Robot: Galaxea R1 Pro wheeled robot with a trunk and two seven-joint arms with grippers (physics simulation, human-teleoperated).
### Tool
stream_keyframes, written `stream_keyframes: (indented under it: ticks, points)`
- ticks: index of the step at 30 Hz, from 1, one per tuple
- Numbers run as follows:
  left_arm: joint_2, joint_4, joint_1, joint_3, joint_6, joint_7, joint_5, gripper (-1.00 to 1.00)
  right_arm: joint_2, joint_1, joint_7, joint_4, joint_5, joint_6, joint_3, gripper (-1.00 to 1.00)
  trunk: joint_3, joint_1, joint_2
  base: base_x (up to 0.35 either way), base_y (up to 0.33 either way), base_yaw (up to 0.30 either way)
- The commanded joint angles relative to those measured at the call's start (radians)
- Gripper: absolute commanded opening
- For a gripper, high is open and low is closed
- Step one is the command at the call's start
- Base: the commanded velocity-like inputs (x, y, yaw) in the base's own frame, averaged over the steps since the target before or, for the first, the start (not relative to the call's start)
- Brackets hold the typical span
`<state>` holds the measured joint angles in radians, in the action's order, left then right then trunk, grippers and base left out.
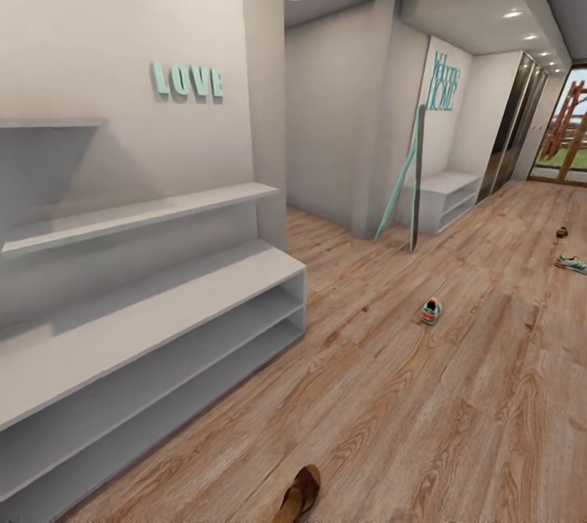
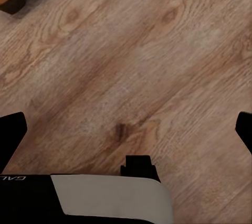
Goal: Pick up the two gym shoes and the two sandals from the corridor floor and place them onto the hallstand (shoe rack) in the corridor, making sure they are on the rack and not on the floor. Arrange them so the two gym shoes are next to each other and the two sandals are next to each other.
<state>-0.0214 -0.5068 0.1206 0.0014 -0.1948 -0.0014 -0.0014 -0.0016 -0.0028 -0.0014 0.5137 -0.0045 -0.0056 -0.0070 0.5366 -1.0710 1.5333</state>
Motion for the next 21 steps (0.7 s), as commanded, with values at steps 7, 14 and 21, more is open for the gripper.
stream_keyframes:
  ticks: [7, 14, 21]
  points:
    - [0.000, 0.002, 0.001, 0.000, -0.003, 0.000, 0.000, 1.00, -0.001, 0.000, 0.000, 0.000, -0.001, -0.001, -0.002, 1.00, 0.029, -0.027, 0.050, 0.000, 0.000, 0.000]
    - [0.000, 0.002, 0.001, 0.001, -0.003, 0.000, 0.000, 1.00, 0.000, 0.000, 0.000, 0.000, -0.002, -0.001, -0.002, 1.00, 0.051, -0.054, 0.099, 0.000, 0.000, 0.000]
    - [0.001, -0.009, 0.001, 0.003, -0.003, 0.000, 0.000, 1.00, -0.001, 0.000, 0.000, 0.004, -0.002, 0.000, -0.001, 1.00, 0.073, -0.081, 0.148, 0.000, 0.000, 0.000]
